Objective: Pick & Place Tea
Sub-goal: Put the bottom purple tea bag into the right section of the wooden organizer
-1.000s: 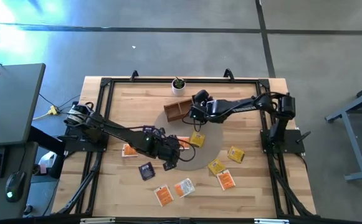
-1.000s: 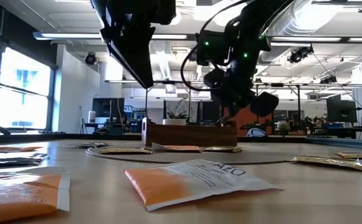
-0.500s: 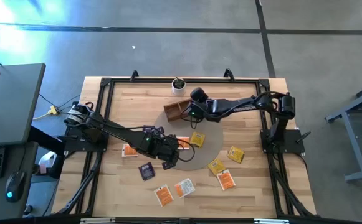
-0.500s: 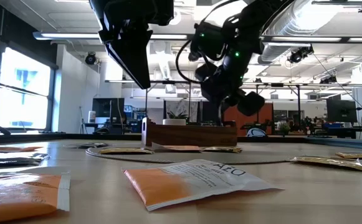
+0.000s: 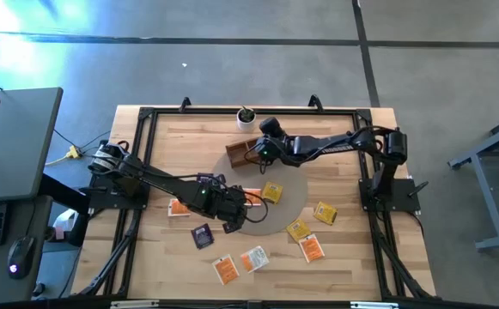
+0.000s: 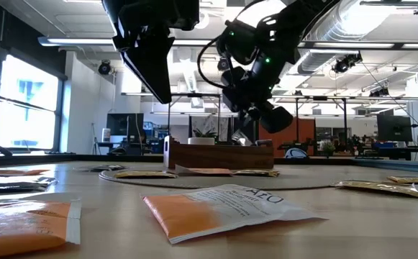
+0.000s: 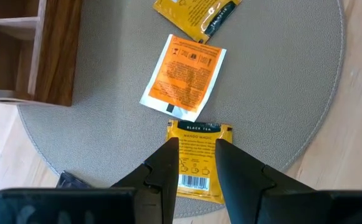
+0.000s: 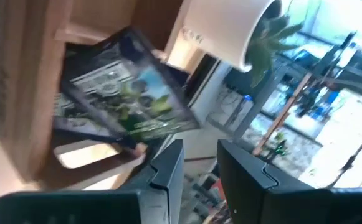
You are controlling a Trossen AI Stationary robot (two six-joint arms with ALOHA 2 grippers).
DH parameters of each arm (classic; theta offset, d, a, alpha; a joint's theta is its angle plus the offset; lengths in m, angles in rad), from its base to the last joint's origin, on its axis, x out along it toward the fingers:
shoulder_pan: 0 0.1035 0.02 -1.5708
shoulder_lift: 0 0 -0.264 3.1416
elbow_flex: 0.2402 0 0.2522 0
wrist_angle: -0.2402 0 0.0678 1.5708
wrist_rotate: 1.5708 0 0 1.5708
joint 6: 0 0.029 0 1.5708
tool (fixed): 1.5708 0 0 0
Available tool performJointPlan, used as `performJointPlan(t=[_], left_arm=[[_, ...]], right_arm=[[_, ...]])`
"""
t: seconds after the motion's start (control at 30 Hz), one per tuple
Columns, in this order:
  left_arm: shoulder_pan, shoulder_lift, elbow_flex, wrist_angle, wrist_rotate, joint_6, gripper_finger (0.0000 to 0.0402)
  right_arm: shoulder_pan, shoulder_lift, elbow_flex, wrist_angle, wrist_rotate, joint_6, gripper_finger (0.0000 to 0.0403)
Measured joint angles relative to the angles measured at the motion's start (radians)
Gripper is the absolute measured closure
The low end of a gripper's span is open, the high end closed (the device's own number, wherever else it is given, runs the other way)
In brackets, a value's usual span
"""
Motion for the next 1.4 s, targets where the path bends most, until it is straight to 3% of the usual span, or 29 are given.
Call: performJointPlan(t=[0.13, 0.33, 0.5, 0.63, 0.7, 1.13, 1.4], left_arm=[[0.000, 0.000, 0.000, 0.000, 0.000, -0.001, 0.0299], [0.000, 0.000, 0.001, 0.000, 0.000, -0.001, 0.0299], [0.000, 0.000, 0.001, 0.000, -0.011, -0.003, 0.0299], [0.000, 0.000, 0.001, 0.000, -0.037, -0.016, 0.0299], [0.001, 0.000, 0.001, 0.000, -0.038, -0.021, 0.0299], [0.028, 0.000, 0.001, 0.012, -0.038, -0.033, 0.0299], [0.055, 0.000, 0.001, 0.008, -0.002, -0.034, 0.0299]], right_arm=[[-0.025, -0.005, 0.000, -0.106, -0.051, 0.213, 0.0309], [-0.135, -0.088, -0.001, -0.196, -0.469, 0.504, 0.0309], [-0.216, -0.178, -0.001, -0.116, -0.558, 0.482, 0.0309], [-0.311, -0.199, -0.001, -0.022, -0.909, 0.478, 0.0309], [-0.349, -0.196, -0.008, 0.009, -1.009, 0.478, 0.0309], [-0.450, -0.119, -0.073, 0.125, -1.190, 0.456, 0.0309], [-0.456, -0.072, -0.073, 0.173, -1.175, 0.408, 0.0309]])
